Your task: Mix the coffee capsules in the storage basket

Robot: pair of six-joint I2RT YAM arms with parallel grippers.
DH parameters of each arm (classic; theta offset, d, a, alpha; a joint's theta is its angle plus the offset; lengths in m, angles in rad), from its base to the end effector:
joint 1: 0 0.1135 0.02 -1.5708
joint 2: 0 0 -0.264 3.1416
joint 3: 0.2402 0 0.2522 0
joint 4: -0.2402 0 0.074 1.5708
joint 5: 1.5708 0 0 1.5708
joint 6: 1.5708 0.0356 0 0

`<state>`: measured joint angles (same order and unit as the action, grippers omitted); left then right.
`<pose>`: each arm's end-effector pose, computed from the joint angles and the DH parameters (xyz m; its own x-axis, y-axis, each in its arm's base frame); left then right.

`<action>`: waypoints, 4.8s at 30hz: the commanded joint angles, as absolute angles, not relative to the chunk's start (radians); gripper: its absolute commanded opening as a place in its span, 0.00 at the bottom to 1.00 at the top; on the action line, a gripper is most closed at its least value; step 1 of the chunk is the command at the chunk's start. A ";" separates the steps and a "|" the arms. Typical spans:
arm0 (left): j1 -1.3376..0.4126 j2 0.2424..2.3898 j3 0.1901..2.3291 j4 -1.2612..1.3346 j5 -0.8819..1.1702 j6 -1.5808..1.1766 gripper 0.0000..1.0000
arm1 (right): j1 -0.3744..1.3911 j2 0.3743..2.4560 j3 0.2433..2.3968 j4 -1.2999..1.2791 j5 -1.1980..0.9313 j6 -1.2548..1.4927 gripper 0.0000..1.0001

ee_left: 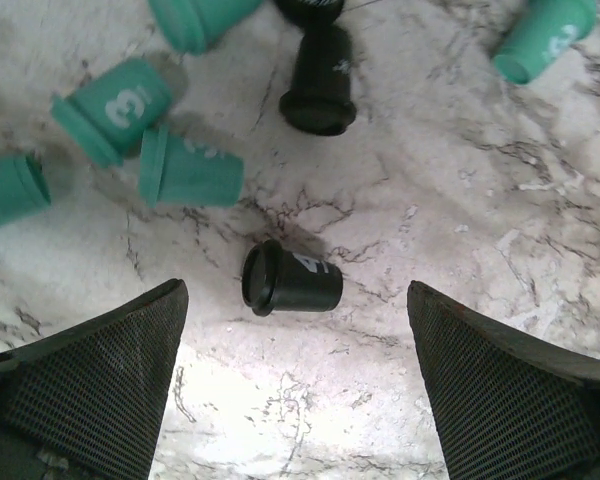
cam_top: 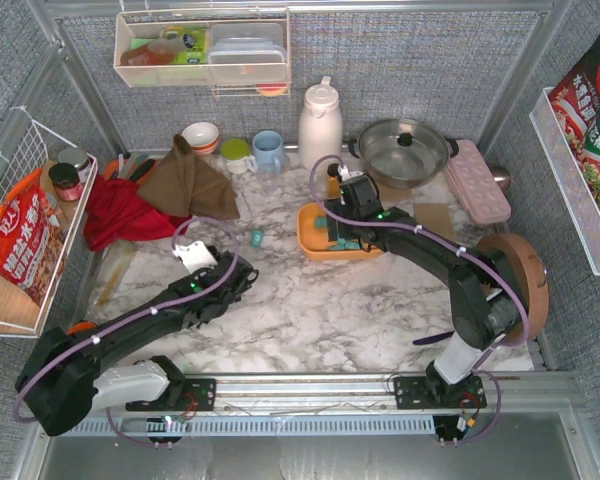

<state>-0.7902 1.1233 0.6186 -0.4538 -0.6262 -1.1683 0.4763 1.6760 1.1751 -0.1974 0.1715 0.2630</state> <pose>0.1614 -0.1333 0.2014 -0.5372 -0.5171 -0.6664 -0.3972 0.8521 -0.3410 0.3360 0.1665 0.2409 -0.6390 -0.0414 -0.7681 -0.1755 0.9801 0.0932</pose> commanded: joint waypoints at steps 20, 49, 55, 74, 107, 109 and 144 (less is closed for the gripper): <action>-0.782 1.522 0.722 -0.385 -0.474 -0.906 0.83 | 0.474 1.653 1.180 -0.224 0.070 0.249 0.71; -0.781 1.377 0.788 -0.247 -0.365 -0.619 0.49 | 0.474 1.632 1.211 -0.268 0.028 0.254 0.71; -0.781 1.269 0.660 0.254 -0.274 -0.326 0.52 | 0.475 1.581 1.235 -0.302 -0.061 0.270 0.71; -0.784 1.315 0.533 0.947 0.338 0.090 0.54 | 0.484 1.464 1.278 -0.311 -0.509 0.339 0.64; -0.790 1.320 0.568 0.960 0.295 0.117 0.57 | 0.522 1.516 1.266 -0.266 -0.587 0.394 0.29; -0.790 1.317 0.566 0.950 0.287 0.118 0.68 | 0.522 1.517 1.267 -0.265 -0.580 0.396 0.27; -0.725 1.012 0.597 -0.393 -0.791 -0.911 0.99 | 0.469 1.681 1.209 -0.219 0.213 0.219 0.72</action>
<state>-0.7631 1.0107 0.5716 -0.0879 -0.6933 -0.6674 0.4671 1.7241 1.2423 -0.2462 0.1967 0.2363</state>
